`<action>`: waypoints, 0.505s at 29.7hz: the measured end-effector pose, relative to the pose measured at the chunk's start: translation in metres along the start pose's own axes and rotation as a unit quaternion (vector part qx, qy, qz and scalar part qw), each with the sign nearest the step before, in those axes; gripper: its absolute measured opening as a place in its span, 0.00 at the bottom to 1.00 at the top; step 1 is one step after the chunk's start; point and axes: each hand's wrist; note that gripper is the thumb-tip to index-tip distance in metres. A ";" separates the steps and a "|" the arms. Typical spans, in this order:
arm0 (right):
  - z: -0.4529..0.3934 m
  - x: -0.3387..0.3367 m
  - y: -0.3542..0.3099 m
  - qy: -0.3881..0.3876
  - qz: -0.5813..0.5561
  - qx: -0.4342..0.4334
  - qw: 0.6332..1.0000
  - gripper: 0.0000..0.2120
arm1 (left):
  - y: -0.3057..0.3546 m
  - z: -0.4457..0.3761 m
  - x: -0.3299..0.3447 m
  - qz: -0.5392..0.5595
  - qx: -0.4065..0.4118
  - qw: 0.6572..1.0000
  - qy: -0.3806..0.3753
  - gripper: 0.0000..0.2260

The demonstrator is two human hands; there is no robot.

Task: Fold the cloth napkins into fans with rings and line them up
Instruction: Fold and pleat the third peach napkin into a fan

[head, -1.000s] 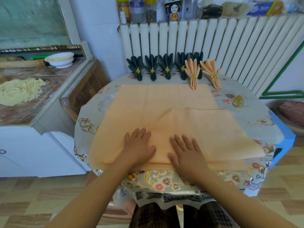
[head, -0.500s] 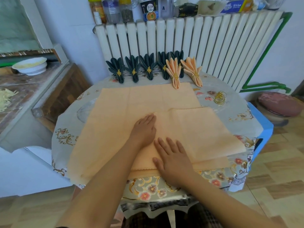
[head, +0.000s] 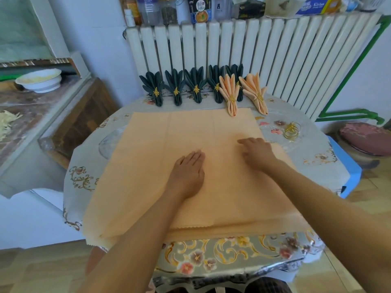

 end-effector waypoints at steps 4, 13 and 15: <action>-0.033 -0.011 0.017 -0.046 0.068 0.025 0.996 0.20 | -0.001 0.000 0.001 0.004 -0.003 1.000 0.005 0.24; -0.045 -0.030 0.040 -0.017 0.195 0.032 0.980 0.19 | 0.000 -0.002 0.001 -0.009 -0.007 1.000 0.011 0.24; -0.042 -0.026 0.041 0.013 0.172 0.048 0.984 0.18 | 0.000 -0.001 0.002 -0.011 -0.009 1.000 0.010 0.24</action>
Point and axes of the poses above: each hand's wrist, its own z-axis away from the middle knuckle, its own x-axis out of the palm, y = z × x, and after that the axes turned 12 degrees about x, right-handed
